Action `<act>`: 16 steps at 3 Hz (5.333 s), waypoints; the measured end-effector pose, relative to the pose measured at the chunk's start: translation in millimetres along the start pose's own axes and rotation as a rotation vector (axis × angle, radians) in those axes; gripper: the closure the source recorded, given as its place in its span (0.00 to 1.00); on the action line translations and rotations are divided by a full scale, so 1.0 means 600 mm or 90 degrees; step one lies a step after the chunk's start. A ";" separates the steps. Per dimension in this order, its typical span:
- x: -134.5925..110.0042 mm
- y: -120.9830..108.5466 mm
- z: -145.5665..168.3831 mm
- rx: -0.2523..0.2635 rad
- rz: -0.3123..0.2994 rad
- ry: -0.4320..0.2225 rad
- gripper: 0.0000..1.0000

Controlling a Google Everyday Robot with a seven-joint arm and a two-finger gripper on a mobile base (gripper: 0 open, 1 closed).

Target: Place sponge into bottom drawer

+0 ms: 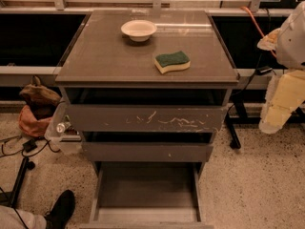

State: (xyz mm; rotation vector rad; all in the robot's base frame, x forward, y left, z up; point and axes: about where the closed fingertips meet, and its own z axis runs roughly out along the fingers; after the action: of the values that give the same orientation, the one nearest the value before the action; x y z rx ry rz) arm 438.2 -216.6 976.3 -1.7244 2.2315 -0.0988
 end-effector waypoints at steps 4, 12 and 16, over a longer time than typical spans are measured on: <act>-0.057 -0.167 0.123 -0.005 -0.062 -0.015 0.00; -0.257 -0.403 0.412 -0.084 -0.156 -0.166 0.00; -0.287 -0.414 0.428 -0.073 -0.153 -0.170 0.85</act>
Offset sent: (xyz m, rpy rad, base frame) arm 0.0466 0.0039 -0.0225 0.0133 -0.0184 0.0144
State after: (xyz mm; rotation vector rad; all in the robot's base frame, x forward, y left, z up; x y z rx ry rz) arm 781.9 -84.2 829.9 -1.9321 1.8673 0.1985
